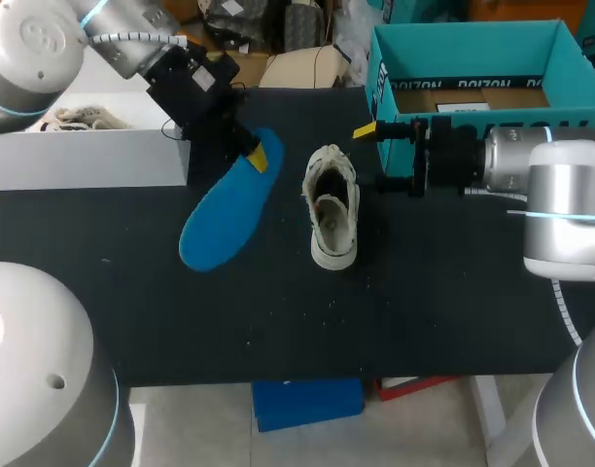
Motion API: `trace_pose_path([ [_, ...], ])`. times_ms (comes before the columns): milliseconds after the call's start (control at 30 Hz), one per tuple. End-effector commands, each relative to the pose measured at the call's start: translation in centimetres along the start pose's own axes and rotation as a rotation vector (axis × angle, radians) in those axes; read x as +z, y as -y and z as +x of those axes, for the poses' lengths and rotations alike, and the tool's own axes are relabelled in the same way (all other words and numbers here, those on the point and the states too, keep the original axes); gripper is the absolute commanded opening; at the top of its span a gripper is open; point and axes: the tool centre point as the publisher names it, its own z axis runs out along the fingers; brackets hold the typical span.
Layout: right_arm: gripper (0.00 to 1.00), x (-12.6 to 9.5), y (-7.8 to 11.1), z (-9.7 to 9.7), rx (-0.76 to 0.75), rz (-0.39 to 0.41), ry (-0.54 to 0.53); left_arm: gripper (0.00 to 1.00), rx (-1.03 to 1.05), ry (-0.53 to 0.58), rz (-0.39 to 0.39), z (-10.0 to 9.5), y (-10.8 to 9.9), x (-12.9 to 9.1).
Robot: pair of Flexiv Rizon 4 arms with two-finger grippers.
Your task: Take the shoe out of the shoebox, open the shoe tongue, remove and reinsert the insole, then place the shoe into the shoebox
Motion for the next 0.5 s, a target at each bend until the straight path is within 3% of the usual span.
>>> trace_pose_path([
  [33,1.00,0.12,0.00,-0.02,0.000,-0.001,0.001,0.00,0.025,0.082,-0.575,0.43,0.62,-0.30],
  [400,1.00,0.12,0.00,-0.02,0.000,-0.001,0.001,0.00,0.025,0.082,-0.575,0.43,0.62,-0.30],
  [500,1.00,0.12,0.00,-0.02,0.000,-0.001,0.001,0.00,0.072,0.185,-0.457,1.14,0.68,-0.18],
])
